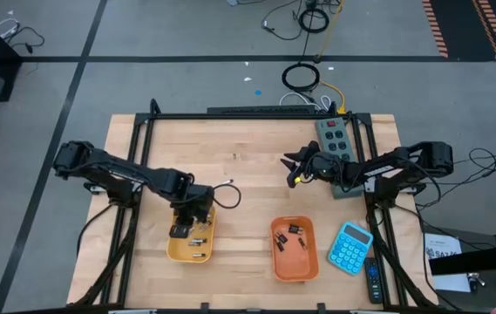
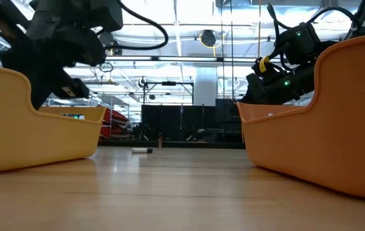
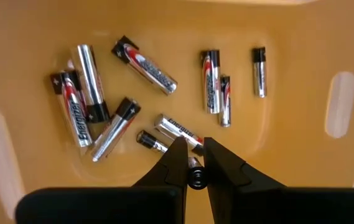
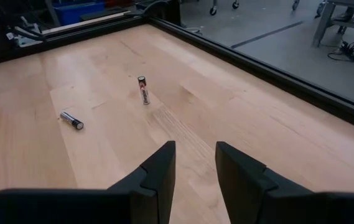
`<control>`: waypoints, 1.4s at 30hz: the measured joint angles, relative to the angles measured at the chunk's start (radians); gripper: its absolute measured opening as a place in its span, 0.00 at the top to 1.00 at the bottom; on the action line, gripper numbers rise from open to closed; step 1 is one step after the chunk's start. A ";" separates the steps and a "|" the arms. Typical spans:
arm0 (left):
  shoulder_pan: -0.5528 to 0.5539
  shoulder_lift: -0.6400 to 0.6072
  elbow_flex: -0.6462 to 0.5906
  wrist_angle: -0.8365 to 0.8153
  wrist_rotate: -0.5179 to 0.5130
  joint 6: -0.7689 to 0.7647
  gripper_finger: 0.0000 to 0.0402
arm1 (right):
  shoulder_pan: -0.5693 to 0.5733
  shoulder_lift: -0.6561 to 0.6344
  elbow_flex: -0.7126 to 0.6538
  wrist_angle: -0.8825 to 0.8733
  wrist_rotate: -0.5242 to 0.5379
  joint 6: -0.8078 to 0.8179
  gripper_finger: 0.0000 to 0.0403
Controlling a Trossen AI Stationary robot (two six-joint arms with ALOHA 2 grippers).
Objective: Sort batteries
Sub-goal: Put the silver battery into the yellow bin
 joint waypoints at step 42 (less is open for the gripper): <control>0.000 0.001 -0.028 0.027 0.010 -0.052 0.82 | 0.000 0.000 0.000 0.000 -0.002 0.004 0.74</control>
